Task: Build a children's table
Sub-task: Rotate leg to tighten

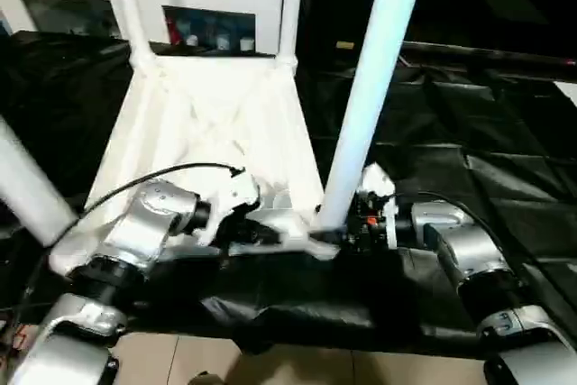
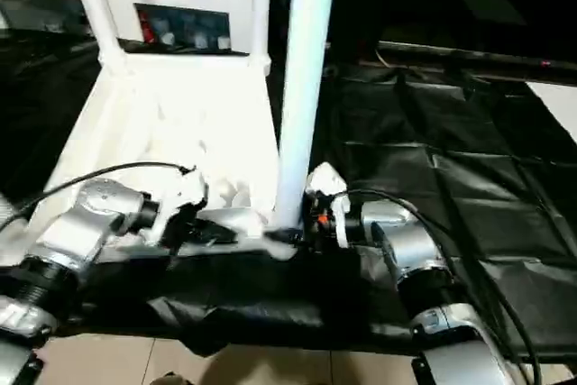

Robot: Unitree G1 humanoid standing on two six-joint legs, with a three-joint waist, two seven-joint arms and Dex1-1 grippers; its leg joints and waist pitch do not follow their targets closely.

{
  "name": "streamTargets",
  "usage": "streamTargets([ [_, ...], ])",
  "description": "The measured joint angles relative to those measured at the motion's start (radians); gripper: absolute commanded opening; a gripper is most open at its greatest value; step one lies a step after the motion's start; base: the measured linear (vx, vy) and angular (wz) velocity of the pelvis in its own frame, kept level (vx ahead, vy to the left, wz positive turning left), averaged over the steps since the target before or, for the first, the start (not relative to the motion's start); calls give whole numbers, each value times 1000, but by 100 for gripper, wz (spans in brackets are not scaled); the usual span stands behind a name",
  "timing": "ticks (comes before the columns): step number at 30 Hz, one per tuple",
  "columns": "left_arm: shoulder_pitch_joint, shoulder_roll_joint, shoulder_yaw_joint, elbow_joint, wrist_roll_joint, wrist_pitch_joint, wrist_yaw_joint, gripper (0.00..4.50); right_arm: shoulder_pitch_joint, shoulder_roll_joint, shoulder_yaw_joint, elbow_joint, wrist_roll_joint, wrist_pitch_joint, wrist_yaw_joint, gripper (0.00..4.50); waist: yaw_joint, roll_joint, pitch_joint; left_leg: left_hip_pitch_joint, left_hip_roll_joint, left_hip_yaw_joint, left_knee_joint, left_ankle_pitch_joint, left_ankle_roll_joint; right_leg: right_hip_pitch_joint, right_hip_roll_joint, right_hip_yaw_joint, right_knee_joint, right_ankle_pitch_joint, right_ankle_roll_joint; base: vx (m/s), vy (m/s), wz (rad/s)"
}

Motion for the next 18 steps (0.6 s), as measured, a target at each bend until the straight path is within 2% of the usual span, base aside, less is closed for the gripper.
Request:
streamTargets([
  [9,-21,-143,33,21,68,98,294,0,-85,163,-103,144,-32,-23,-551,271,-49,-1,-1,5,-2,-4,1,0,0,0,0,-2,-5,-3,5,0,0,0],
  [12,-21,-164,35,20,68,109,322,0,-87,176,-108,158,-54,-52,-607,271,-54,-1,-1,5,-2,-4,0,0,0,-1,0,-3,-6,-3,5,0,0,0],
  [14,-21,-164,35,19,68,109,321,0,-88,176,-108,165,-60,-69,-606,340,-55,-1,-1,5,-2,-4,0,0,0,-1,0,-3,-5,-3,5,0,0,0],
  [16,-21,-161,32,17,71,102,317,0,-88,176,-106,168,-68,-76,-594,340,-56,-1,-1,4,-2,-4,0,0,0,-1,0,-2,-5,-3,5,0,0,0],
  [17,-21,-159,31,16,74,96,313,0,-87,176,-105,168,-71,-78,-587,362,-56,-2,-1,4,-2,-4,0,0,0,-1,0,-2,-5,-3,5,0,0,0],
  [18,-21,-153,25,13,78,88,310,0,-87,175,-101,170,-86,-90,-587,362,-58,-2,-1,3,-2,-4,0,0,0,-2,0,-2,-5,-3,5,0,0,0],
])
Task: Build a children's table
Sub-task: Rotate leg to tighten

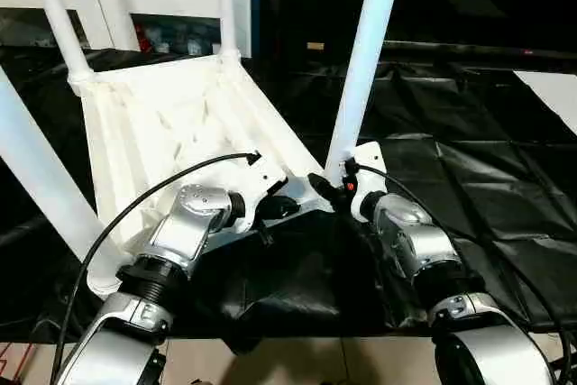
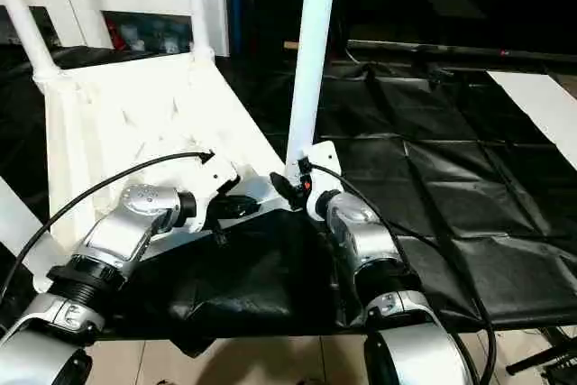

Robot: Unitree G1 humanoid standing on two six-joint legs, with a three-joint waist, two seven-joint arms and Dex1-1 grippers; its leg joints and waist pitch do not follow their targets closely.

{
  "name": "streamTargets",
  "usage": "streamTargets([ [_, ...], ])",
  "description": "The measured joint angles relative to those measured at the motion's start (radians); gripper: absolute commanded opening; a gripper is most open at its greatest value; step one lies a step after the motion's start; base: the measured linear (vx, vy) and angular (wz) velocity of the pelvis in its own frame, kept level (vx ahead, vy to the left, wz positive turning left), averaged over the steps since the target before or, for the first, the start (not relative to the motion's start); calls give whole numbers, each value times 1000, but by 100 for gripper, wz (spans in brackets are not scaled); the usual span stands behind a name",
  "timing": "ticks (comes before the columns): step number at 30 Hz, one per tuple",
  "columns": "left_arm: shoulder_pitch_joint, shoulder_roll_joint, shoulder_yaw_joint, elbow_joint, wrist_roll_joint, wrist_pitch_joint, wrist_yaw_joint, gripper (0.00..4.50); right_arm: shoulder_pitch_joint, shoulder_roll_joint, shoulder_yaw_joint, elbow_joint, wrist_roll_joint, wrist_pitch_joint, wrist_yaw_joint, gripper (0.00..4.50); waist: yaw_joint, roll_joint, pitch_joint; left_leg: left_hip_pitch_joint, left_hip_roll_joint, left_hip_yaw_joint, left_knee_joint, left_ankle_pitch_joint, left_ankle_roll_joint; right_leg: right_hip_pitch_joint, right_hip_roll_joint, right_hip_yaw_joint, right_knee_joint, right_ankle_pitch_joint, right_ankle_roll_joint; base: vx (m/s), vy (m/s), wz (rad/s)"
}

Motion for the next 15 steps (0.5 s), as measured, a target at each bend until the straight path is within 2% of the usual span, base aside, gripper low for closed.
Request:
streamTargets([
  [1,0,2,-2,-1,1,-3,-1,0,0,-1,5,1,-6,-7,0,387,-1,0,0,0,0,0,0,0,0,0,0,0,0,0,0,0,0,0],
  [6,0,6,-11,-23,12,15,2,0,0,-15,26,5,-14,-32,20,387,-4,0,0,0,0,0,-1,0,0,-1,0,0,1,0,0,0,0,0],
  [7,0,6,-12,-29,11,24,1,45,1,-24,28,3,-16,-34,38,386,-3,0,0,0,0,0,-1,0,0,-1,0,0,1,0,0,0,0,0],
  [15,1,12,-30,-54,8,50,1,93,6,-44,35,-11,-12,-47,113,386,-9,0,1,-5,1,0,-2,0,0,-3,1,0,2,3,-5,0,0,0],
])
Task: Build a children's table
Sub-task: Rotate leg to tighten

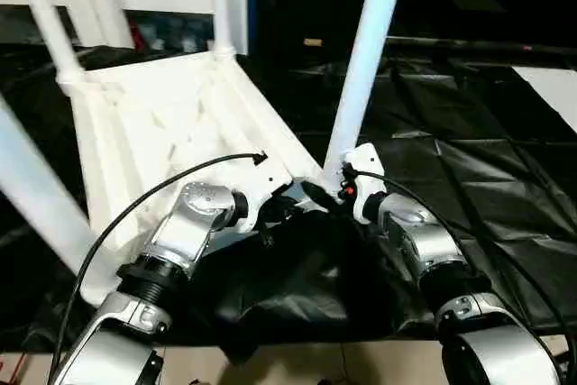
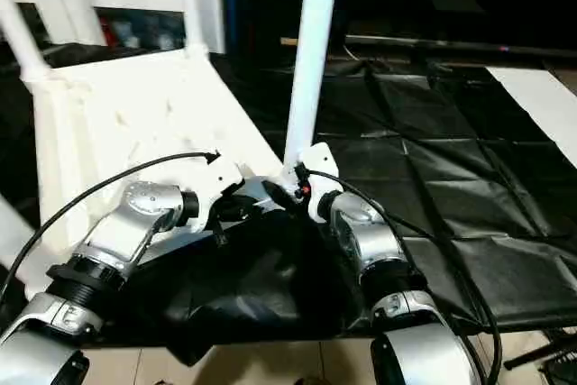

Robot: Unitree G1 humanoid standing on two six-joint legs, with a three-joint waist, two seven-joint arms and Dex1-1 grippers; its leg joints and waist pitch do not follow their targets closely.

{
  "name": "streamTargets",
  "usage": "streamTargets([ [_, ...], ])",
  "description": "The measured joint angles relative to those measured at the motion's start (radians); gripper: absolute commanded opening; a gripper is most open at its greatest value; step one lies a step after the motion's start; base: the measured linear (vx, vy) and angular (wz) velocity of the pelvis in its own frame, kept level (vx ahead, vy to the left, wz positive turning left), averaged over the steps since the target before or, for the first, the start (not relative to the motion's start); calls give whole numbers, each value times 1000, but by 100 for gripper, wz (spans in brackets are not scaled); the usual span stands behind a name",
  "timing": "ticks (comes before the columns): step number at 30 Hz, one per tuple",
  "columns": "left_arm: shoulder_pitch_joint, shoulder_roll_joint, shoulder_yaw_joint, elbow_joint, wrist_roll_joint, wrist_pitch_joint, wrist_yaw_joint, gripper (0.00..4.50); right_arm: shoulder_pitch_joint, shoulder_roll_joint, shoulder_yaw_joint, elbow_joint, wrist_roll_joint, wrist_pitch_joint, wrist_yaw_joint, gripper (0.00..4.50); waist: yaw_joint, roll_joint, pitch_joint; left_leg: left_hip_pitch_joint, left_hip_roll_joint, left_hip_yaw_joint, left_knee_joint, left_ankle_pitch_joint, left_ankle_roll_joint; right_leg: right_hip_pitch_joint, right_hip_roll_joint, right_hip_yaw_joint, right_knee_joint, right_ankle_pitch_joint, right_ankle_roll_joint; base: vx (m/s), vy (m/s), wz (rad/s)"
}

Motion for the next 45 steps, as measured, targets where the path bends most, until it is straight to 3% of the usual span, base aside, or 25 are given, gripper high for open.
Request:
streamTargets([
  [18,31,63,-10,-85,0,76,8,93,11,0,6,-18,2,-5,29,386,-1,1,0,2,0,0,-4,0,0,0,1,0,0,0,0,0,0,0],
  [25,36,72,-19,-91,-13,74,-19,20,12,-2,12,-20,2,-5,36,386,-1,1,0,3,0,0,-4,0,0,0,1,0,0,0,0,0,0,0],
  [29,44,87,-26,-107,-19,76,-35,4,13,-8,21,-20,2,-11,49,386,-1,1,0,3,0,1,-5,0,-1,0,1,0,0,0,0,0,0,0],
  [32,46,92,-29,-110,-22,75,-46,0,14,-16,20,-20,5,-16,74,415,1,2,1,3,0,1,-5,0,-1,0,1,0,0,0,0,0,0,0],
  [35,47,98,-31,-109,-23,62,-71,0,14,-40,19,-21,19,-1,127,444,5,3,1,5,0,1,-5,0,-1,0,1,0,0,0,0,0,0,0],
  [38,47,107,-35,-100,-29,38,-107,0,14,-75,22,-32,35,23,190,444,10,5,2,5,0,1,-4,0,-1,1,0,1,0,0,0,0,0,0],
  [45,71,176,-51,-96,-81,-61,-272,0,75,-189,93,-162,50,42,448,444,37,9,4,4,0,2,-4,0,0,2,-1,1,-1,-1,1,0,0,0],
])
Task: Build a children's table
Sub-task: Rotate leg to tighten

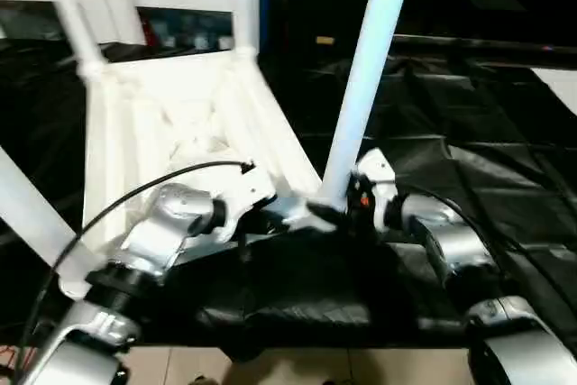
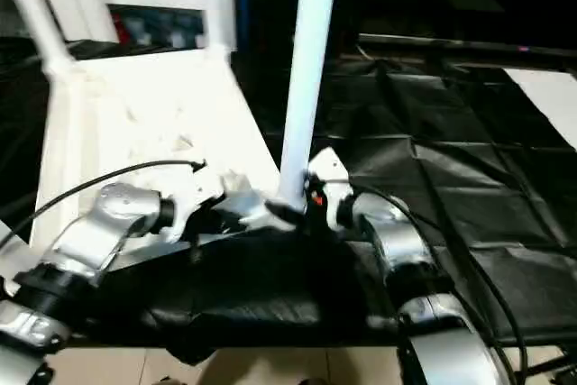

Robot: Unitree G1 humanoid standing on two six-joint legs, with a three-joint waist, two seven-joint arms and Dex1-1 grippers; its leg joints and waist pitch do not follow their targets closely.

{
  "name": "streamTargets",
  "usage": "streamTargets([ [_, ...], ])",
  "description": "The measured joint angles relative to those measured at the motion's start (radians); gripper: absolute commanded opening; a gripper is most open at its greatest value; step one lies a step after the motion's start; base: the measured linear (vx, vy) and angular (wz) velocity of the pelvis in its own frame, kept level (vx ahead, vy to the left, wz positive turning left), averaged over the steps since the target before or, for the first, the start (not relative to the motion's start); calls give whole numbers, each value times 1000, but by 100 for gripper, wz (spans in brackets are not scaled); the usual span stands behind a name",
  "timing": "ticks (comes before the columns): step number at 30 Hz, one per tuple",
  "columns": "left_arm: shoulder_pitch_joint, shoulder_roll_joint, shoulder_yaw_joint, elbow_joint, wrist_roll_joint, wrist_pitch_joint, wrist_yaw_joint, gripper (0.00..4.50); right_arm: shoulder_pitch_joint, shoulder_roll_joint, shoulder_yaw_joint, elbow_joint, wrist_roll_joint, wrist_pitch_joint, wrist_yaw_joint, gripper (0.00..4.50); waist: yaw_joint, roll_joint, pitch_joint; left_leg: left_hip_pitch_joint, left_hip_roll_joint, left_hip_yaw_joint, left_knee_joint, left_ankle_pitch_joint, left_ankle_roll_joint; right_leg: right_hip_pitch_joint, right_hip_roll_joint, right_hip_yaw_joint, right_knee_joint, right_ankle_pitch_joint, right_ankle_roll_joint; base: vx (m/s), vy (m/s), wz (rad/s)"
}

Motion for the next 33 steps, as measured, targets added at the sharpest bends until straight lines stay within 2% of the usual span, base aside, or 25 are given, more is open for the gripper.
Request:
streamTargets([
  [3,3,22,-6,0,-16,-21,-59,0,12,-32,28,-32,3,12,97,444,11,0,0,0,0,1,1,0,0,0,0,1,1,0,0,0,0,0],
  [7,4,34,-9,6,-19,-38,-80,0,14,-42,35,-45,4,20,134,444,16,0,0,0,0,1,2,0,0,0,0,1,2,0,0,0,0,0],
  [9,4,38,-8,10,-19,-49,-85,0,14,-38,35,-45,4,20,135,418,17,-1,0,0,1,1,2,0,0,0,0,1,2,0,0,0,0,0],
  [18,4,49,1,27,-22,-58,-93,0,15,-25,33,-45,26,53,143,375,10,-2,0,2,1,0,2,0,0,0,0,1,5,-1,2,0,0,0],
  [20,4,50,2,31,-23,-59,-96,0,15,-25,32,-46,30,61,150,351,10,-2,0,2,1,0,2,0,0,0,0,1,5,-2,4,0,0,0],
  [25,3,40,8,40,-21,-60,-93,0,46,-13,19,-82,54,93,158,320,14,-2,-1,3,0,1,3,0,0,1,0,2,6,-2,4,0,0,0],
  [30,-16,-8,12,75,12,-72,-7,0,47,44,-22,-47,58,79,19,283,16,0,-2,3,-1,1,2,0,0,2,-1,3,6,-3,5,0,0,0],
  [32,-20,-33,17,86,26,-68,47,0,38,69,-42,-12,49,61,-65,280,11,2,-4,4,-1,1,3,0,0,2,-1,4,5,-3,6,0,0,0],
  [33,-26,-49,21,95,33,-61,82,0,26,88,-57,7,40,60,-121,275,3,3,-4,4,-1,1,4,0,0,2,-1,4,5,-3,6,0,0,0],
])
